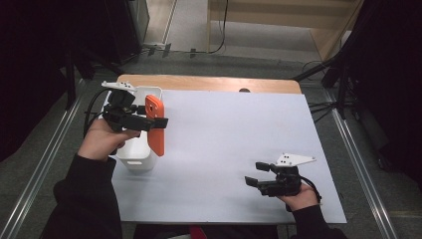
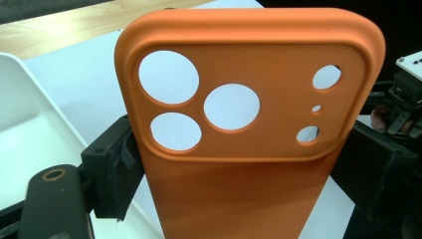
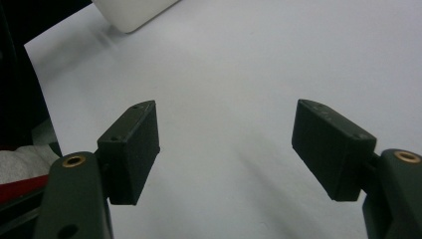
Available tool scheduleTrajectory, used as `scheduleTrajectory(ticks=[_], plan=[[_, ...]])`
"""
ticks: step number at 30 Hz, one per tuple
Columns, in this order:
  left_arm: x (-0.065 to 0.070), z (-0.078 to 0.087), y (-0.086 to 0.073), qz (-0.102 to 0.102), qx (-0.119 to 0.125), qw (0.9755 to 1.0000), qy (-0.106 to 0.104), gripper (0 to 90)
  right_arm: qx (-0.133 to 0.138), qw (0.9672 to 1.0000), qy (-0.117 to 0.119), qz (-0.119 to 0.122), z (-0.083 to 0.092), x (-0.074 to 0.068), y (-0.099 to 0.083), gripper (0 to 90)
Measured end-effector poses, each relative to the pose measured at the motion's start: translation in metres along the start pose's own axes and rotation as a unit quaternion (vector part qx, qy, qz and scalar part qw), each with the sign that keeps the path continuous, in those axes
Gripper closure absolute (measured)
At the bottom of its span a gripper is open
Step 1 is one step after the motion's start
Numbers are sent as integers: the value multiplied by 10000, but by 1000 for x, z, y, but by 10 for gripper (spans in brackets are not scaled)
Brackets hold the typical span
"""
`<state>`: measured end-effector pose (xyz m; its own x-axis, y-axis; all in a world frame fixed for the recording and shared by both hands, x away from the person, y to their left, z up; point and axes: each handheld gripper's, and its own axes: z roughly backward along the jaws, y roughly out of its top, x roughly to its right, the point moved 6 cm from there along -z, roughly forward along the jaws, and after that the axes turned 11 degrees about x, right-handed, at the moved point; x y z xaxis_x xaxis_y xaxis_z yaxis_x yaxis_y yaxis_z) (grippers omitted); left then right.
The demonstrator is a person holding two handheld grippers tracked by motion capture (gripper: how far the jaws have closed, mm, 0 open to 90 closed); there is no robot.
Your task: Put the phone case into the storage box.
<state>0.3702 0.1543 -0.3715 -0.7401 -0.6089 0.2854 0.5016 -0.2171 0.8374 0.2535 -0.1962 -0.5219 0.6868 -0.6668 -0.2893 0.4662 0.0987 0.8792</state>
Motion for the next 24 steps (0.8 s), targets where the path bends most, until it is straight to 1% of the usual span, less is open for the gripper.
scheduleTrajectory(ticks=[1,7,12,13,14,15,16,18,19,20,24], plan=[[0,0,0,0,0,10000,0,160,0,10000,0,0,0,0,0,254],[-11,8,-1,74,64,9999,142,160,-1,10000,-4,0,0,0,0,254],[-21,16,0,121,145,9992,347,160,-11,10000,-13,4,0,0,0,255],[-21,16,0,121,145,9992,347,160,-9,10000,-11,3,0,0,0,255],[-25,20,1,142,187,9989,418,160,-10,10000,-10,3,0,0,0,254],[-25,20,1,142,187,9989,418,160,-10,10000,-10,3,0,0,0,254],[-28,24,1,162,219,9983,507,160,-18,10000,-13,2,0,0,0,255],[-32,26,1,164,221,9978,609,160,-17,10000,-7,0,0,0,0,254],[-32,26,1,164,221,9978,609,160,-17,10000,-6,1,0,0,0,254],[-35,29,1,170,242,9973,671,160,-15,10000,-4,6,0,0,0,255],[-40,32,1,224,299,9956,858,160,-25,10000,-9,-9,0,0,0,254]])
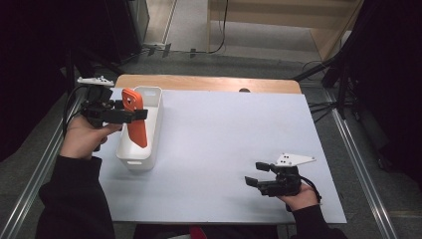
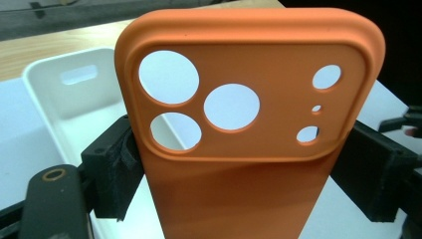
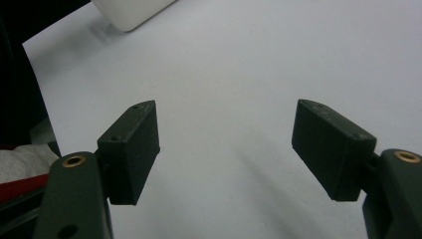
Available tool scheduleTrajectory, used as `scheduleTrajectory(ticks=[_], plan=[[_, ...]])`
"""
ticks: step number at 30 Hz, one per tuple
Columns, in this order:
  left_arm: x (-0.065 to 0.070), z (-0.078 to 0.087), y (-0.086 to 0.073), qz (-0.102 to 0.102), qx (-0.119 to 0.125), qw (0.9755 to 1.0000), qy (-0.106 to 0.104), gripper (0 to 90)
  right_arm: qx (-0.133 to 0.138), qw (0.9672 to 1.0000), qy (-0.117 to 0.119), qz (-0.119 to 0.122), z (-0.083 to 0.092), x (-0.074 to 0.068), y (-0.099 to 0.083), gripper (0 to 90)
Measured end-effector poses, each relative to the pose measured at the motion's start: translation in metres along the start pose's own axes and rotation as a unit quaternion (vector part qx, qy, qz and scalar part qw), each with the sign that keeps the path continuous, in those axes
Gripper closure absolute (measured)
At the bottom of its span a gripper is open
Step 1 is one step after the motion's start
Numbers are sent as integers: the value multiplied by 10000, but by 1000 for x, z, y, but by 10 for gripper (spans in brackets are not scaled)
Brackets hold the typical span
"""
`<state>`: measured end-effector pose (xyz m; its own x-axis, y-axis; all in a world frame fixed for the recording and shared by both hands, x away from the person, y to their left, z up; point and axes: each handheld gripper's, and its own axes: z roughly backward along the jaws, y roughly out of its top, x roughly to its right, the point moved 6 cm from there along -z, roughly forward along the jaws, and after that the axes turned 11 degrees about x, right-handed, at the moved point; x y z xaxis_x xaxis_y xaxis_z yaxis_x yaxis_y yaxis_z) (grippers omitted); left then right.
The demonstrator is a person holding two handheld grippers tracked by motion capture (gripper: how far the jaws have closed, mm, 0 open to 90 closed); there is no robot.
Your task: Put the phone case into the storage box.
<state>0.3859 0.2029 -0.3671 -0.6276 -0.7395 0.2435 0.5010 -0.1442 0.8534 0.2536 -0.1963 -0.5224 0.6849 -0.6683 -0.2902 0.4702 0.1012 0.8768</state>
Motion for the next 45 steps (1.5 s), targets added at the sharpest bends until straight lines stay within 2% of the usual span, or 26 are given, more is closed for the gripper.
scheduleTrajectory(ticks=[1,5,9,13,19,22,29,32,35,40,42,43,45], plan=[[0,0,0,0,0,10000,0,160,0,10000,0,0,0,0,0,254],[-8,3,2,15,117,9994,333,160,-7,10000,-3,4,0,0,0,255],[-12,1,2,57,214,9987,466,160,-11,10000,2,0,0,0,0,254],[-15,-6,2,91,319,9973,650,160,-9,10000,-4,-8,0,1,0,254],[-19,-15,0,201,436,9956,802,160,33,10000,-30,-19,0,2,1,254],[-22,-23,6,207,483,9944,917,160,52,10000,-29,-29,-1,3,1,254],[-23,-39,14,271,475,9941,935,160,106,9999,-27,-44,-2,4,3,254],[-19,-43,25,73,429,9937,1032,160,86,10000,-40,-27,-2,3,3,255],[-18,-45,30,31,372,9939,1040,160,81,10000,-41,-15,-3,3,2,254],[-26,-50,41,126,397,9936,1050,160,99,9999,-36,-4,-6,3,3,254],[-31,-53,45,310,497,9940,927,160,92,10000,2,24,-6,2,3,255],[-31,-53,45,310,497,9940,927,160,95,9999,6,33,-6,2,3,254],[-36,-54,49,258,499,9924,1092,160,106,9999,17,23,-6,2,3,254]])
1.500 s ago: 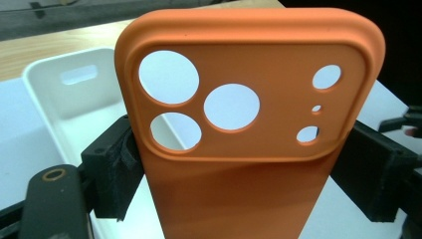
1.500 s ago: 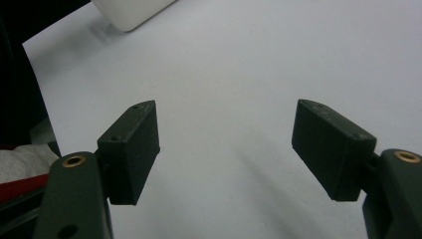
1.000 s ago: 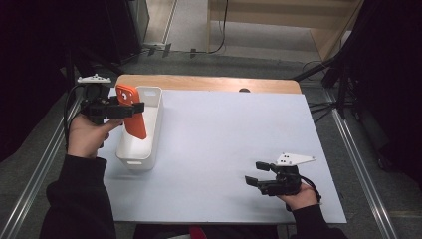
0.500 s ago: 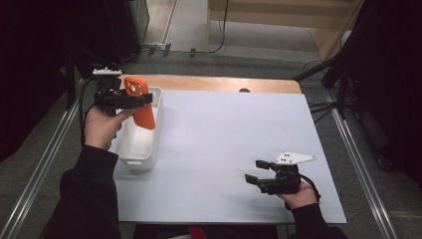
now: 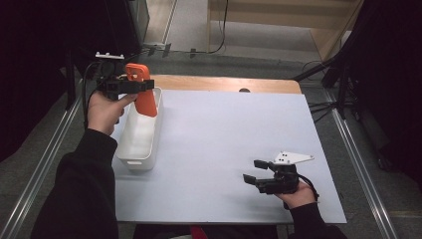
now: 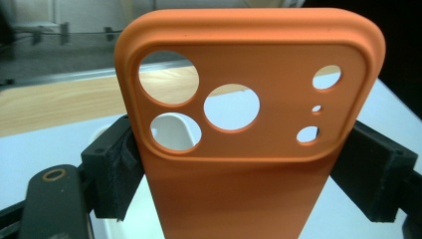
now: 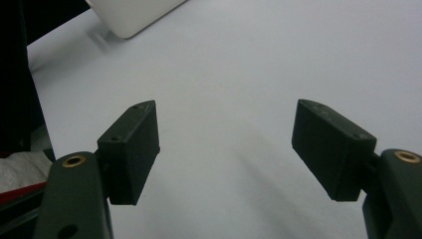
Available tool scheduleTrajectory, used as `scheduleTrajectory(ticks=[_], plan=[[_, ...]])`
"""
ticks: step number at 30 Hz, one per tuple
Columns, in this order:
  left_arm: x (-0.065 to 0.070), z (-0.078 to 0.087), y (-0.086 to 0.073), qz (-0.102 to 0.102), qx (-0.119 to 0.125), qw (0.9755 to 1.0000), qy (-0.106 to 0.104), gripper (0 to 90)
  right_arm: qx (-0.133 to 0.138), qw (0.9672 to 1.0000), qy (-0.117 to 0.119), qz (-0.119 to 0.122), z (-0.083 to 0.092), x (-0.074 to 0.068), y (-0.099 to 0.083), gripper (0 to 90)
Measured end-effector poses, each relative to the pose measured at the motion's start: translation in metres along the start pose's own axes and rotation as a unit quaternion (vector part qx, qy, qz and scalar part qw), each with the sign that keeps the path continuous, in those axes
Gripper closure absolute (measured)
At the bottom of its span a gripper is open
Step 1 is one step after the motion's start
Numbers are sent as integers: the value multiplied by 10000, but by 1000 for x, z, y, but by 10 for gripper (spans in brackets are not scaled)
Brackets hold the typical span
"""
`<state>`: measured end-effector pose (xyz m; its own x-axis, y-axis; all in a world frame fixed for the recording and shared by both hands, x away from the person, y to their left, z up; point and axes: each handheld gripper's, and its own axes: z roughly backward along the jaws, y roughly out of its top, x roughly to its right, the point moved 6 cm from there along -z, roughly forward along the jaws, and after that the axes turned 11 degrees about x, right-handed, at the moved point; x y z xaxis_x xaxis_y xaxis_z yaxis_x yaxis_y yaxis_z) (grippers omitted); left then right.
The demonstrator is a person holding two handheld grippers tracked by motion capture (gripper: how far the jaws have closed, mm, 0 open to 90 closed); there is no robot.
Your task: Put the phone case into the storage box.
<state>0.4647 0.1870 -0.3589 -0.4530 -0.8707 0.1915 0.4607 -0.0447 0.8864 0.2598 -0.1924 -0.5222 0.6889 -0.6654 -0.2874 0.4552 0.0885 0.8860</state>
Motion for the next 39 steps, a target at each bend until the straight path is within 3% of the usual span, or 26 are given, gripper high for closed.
scheduleTrajectory(ticks=[9,13,18,25,32,39], plan=[[-5,-9,12,-16,84,9997,209,160,55,10000,55,-31,0,0,2,255],[-3,-15,21,-266,86,9989,383,160,26,10000,63,-15,-1,0,2,254],[-6,-22,25,-316,121,9982,488,160,54,10000,78,3,0,-1,2,254],[-14,-33,31,-110,218,9980,581,160,97,9999,72,-26,1,0,3,255],[-19,-40,35,-155,278,9961,825,160,107,9999,76,14,0,0,4,254],[-24,-47,35,-49,350,9946,973,160,99,9999,97,21,1,0,3,255]])
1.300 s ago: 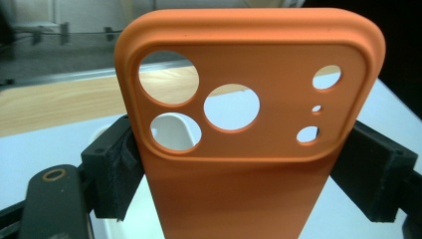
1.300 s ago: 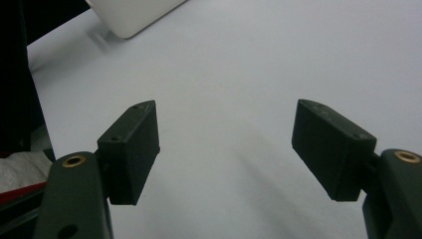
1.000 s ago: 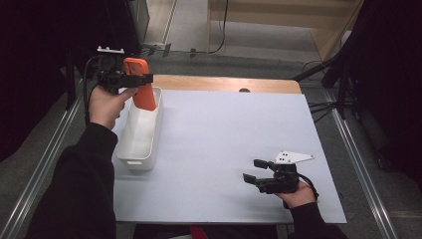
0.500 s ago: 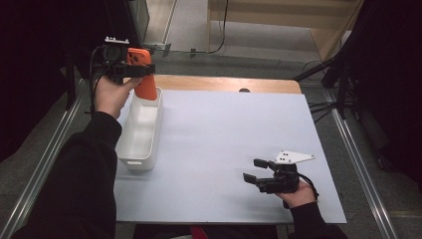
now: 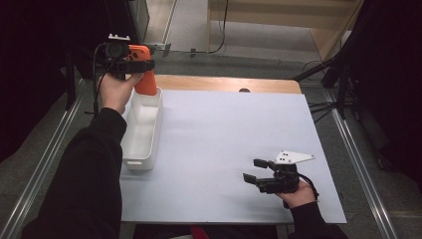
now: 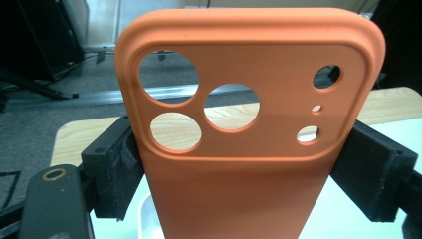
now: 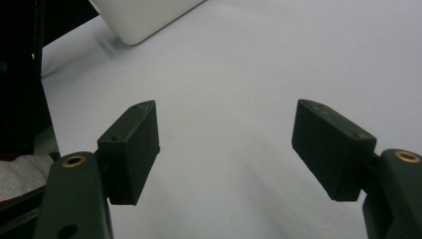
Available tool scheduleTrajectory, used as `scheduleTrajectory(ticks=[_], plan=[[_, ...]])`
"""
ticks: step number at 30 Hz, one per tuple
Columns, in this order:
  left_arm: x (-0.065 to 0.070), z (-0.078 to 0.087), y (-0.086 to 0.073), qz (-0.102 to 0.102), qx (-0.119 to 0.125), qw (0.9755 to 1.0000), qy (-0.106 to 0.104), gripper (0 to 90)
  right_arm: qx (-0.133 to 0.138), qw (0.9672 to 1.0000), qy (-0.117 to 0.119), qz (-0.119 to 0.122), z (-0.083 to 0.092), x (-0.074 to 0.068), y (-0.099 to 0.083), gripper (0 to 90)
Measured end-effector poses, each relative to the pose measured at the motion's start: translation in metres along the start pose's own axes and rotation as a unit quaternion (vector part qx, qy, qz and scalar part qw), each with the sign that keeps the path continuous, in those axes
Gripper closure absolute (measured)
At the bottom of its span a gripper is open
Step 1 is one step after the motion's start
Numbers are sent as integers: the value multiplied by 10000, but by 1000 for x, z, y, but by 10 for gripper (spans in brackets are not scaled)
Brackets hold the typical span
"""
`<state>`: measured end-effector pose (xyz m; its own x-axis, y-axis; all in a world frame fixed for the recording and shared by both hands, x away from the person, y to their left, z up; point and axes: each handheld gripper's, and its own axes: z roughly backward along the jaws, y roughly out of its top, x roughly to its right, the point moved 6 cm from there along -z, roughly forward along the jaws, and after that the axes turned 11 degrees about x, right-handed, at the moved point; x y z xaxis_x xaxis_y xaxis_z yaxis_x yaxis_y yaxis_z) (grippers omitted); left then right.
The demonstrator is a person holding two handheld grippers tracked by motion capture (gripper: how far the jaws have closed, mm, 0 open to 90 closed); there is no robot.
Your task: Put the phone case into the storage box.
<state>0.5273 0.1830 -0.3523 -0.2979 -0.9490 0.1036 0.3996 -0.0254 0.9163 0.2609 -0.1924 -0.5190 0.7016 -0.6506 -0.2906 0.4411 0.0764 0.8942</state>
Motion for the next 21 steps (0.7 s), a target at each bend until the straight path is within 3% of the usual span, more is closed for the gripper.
scheduleTrajectory(ticks=[14,19,21], plan=[[2,-15,-8,-247,84,9993,250,160,25,10000,29,-33,1,1,1,255],[0,-24,-12,-181,38,9994,308,160,26,10000,42,-74,3,3,0,255],[2,-26,-15,-253,67,9991,332,160,23,10000,64,-59,3,3,0,255]])
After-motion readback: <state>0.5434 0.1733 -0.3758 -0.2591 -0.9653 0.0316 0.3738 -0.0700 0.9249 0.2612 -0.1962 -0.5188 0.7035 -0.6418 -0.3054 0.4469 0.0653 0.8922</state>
